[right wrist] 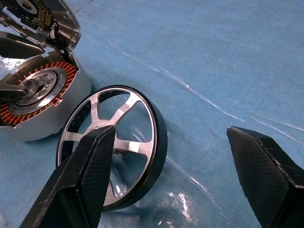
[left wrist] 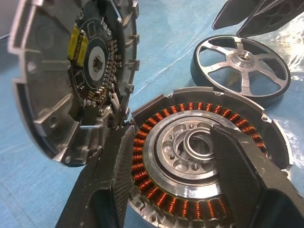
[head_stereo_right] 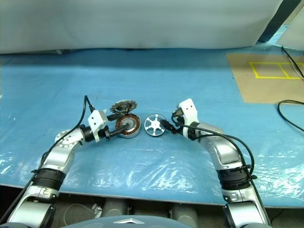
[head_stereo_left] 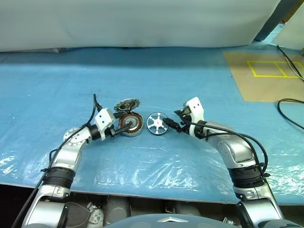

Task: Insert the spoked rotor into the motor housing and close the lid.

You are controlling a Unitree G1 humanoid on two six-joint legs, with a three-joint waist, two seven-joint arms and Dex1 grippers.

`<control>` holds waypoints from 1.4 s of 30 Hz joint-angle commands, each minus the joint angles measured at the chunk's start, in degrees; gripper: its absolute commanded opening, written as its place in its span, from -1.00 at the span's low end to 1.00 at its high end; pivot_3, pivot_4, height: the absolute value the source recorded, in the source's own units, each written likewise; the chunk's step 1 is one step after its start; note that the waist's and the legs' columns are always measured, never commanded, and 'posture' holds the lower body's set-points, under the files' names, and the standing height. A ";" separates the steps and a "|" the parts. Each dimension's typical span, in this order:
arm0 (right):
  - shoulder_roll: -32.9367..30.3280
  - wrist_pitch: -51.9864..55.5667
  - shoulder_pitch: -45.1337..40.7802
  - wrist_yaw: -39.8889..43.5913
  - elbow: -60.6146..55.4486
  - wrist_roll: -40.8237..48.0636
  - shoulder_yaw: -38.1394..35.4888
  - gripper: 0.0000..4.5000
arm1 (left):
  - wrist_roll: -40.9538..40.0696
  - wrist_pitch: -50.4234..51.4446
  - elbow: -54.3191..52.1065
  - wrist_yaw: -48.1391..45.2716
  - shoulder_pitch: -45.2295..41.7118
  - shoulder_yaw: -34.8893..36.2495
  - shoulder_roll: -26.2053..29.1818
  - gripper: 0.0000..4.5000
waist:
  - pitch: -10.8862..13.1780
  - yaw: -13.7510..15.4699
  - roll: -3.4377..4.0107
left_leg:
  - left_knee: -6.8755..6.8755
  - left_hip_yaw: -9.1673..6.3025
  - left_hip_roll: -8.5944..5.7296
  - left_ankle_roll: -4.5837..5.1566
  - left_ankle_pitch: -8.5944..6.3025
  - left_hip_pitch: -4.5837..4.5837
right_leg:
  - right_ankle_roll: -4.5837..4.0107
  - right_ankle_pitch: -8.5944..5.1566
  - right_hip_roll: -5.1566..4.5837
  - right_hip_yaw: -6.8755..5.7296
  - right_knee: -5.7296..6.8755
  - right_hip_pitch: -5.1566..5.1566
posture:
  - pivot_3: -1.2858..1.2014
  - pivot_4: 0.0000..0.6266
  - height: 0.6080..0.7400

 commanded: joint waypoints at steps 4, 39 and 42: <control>0.20 -0.34 0.32 -0.23 -2.11 0.42 -0.78 0.74 | 0.95 -2.27 2.01 0.44 -1.62 -0.11 0.13 0.19 | 0.00 0.02 0.00 | 0.00 0.00 0.00 0.00 0.00 0.00 | 0.00 0.00 0.00 0.00 0.00 0.00 | 0.03 -0.52 1.00; 0.89 -1.34 1.23 -0.55 -1.37 0.29 -0.99 0.74 | 1.28 0.47 1.94 4.25 -2.48 -0.41 -1.41 0.19 | 0.00 0.11 0.00 | 0.04 0.00 -0.04 0.00 0.00 0.29 | -0.08 -0.05 -0.07 0.00 -0.01 0.31 | 0.03 -0.52 1.00; 0.94 -1.90 0.96 -0.16 -0.84 0.35 -0.99 0.74 | 0.40 0.87 0.71 3.93 -2.04 -0.44 -1.82 0.19 | 0.00 0.10 0.00 | 0.01 0.00 -0.04 0.01 0.00 0.27 | -0.08 -0.05 -0.07 0.00 -0.04 0.29 | 0.03 -0.52 1.00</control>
